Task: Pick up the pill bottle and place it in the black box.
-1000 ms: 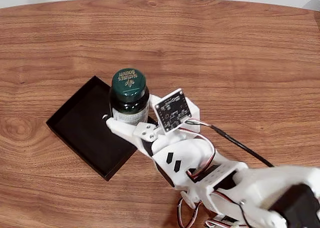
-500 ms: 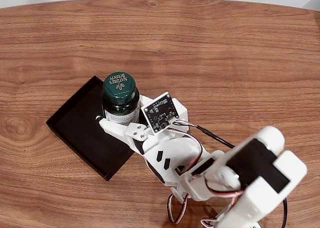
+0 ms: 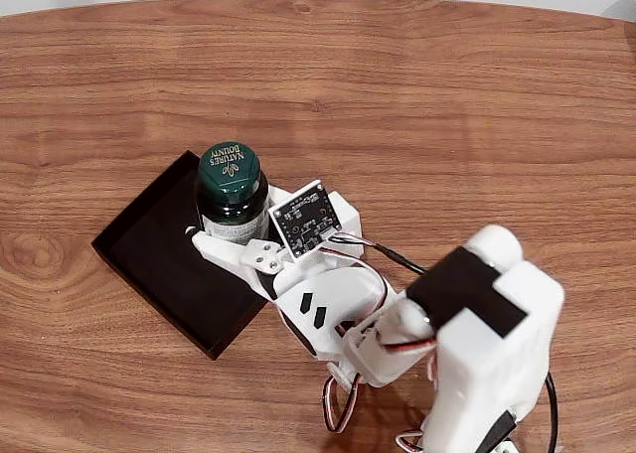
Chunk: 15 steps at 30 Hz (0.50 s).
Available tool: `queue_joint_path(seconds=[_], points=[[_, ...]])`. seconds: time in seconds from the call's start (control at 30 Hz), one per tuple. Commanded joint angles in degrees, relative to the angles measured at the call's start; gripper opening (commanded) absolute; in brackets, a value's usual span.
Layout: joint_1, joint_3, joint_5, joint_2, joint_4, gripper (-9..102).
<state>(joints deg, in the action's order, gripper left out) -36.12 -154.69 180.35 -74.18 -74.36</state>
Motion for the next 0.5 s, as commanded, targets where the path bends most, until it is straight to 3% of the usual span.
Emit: queue_joint_path(seconds=[0.0,0.47], points=[[-0.9,3.6,0.8,0.1,-2.5,19],[-1.8,3.1,1.3,0.9,-0.6,29]])
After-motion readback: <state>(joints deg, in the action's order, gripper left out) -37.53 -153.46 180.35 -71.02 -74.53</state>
